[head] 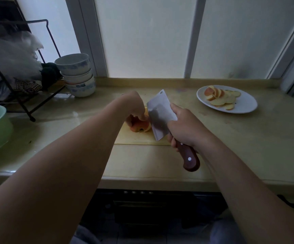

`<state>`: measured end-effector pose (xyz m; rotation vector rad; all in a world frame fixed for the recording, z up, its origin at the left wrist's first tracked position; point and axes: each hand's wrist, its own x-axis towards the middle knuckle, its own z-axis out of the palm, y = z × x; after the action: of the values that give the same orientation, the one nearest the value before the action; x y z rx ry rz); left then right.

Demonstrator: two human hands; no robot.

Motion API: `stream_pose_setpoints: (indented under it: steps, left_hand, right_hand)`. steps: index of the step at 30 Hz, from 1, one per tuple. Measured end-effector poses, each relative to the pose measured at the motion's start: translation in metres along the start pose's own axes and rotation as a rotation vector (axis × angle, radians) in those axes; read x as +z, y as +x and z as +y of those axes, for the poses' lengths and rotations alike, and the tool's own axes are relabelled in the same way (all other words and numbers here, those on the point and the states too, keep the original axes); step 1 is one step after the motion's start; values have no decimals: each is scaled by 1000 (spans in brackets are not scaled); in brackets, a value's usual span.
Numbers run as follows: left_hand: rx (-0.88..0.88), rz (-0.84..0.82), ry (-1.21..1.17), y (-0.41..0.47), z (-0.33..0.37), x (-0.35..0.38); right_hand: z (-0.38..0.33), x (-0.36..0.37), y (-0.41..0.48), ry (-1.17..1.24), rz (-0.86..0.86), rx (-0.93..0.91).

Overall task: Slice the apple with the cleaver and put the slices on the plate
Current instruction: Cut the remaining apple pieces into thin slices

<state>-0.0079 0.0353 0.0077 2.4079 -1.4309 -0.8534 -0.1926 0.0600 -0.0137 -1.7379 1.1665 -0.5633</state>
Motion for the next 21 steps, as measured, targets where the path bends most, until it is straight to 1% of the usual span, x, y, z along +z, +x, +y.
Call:
stream_pose_setpoints:
  steps: [3,8,12,15,21]
  left_hand:
    - [9,16,4,1,-1,0]
    - [11,-2,12,4,-2,1]
    - [-12,-8,23,6,-1,1]
    - [-24,-29,24,8,0,0]
    - [-17,-29,10,9,-3,-1]
  right_hand:
    - [-1,-1,1,-12,1,-5]
    - [3,13,17,-44,-7,-9]
    - [8,21,33,-107,-11,-25]
    - [5,27,36,-106,-40,-6]
    - [-9,26,39,-186,-74,0]
